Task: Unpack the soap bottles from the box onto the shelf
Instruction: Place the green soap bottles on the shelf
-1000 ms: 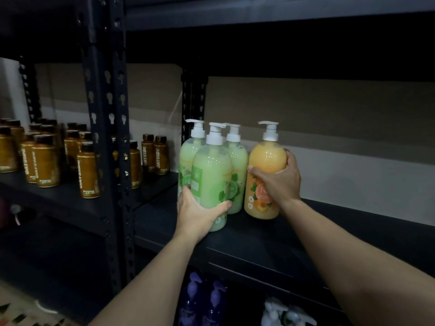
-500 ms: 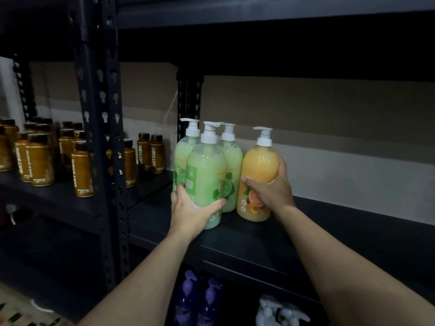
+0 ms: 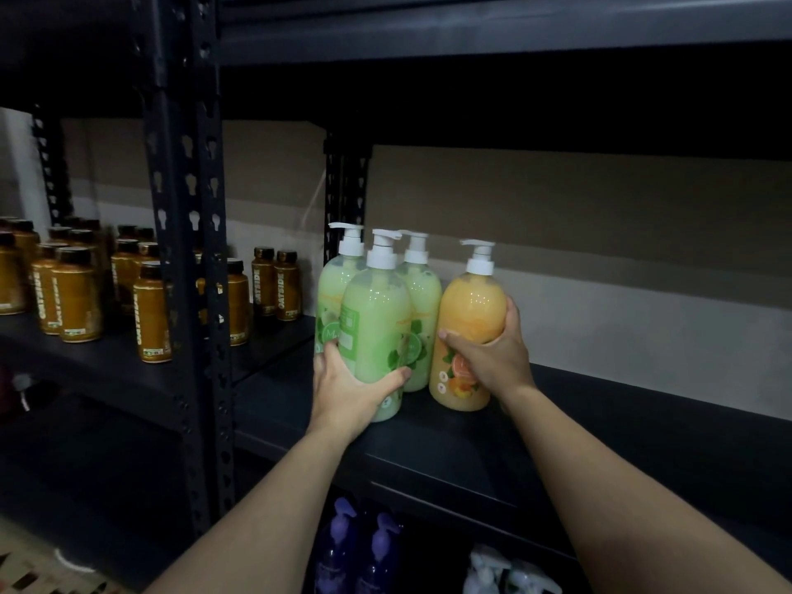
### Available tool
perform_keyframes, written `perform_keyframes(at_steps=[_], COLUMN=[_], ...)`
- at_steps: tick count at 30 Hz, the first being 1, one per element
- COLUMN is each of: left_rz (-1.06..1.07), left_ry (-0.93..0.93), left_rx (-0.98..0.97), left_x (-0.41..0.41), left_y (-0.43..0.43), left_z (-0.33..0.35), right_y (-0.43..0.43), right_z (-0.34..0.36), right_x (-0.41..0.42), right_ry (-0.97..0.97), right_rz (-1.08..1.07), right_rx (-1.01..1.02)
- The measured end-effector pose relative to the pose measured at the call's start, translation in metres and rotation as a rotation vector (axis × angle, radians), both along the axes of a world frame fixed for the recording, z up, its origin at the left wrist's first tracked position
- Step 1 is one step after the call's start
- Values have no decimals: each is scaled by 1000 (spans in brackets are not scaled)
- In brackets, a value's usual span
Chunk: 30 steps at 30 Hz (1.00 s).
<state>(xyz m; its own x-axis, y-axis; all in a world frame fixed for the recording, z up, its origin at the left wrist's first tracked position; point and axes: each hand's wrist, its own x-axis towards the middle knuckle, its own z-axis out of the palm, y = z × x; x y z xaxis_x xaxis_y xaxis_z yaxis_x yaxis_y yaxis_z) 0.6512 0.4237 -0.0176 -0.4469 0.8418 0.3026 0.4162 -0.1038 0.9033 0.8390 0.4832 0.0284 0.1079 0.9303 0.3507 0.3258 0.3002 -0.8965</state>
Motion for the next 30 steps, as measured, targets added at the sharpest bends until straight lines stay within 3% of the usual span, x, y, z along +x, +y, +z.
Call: perform_keyframes(at_steps=[21,26,28,30], left_rz=[7,-14,-4,49], left_ry=[10,-32,-4,6], left_rx=[-26,-178,-299,-299], left_x=[2,4,7,14], left_y=[-2,-12,-20,-32], left_z=[3,14,19,23], right_y=[-11,-35,-49,-65], right_z=[8,21,25,30], right_x=[1,12,19,29], right_ry=[-68,-196,-207,-265], right_rz=[2,-23,-22,-29], right_rx=[-73,-183,-174,-113])
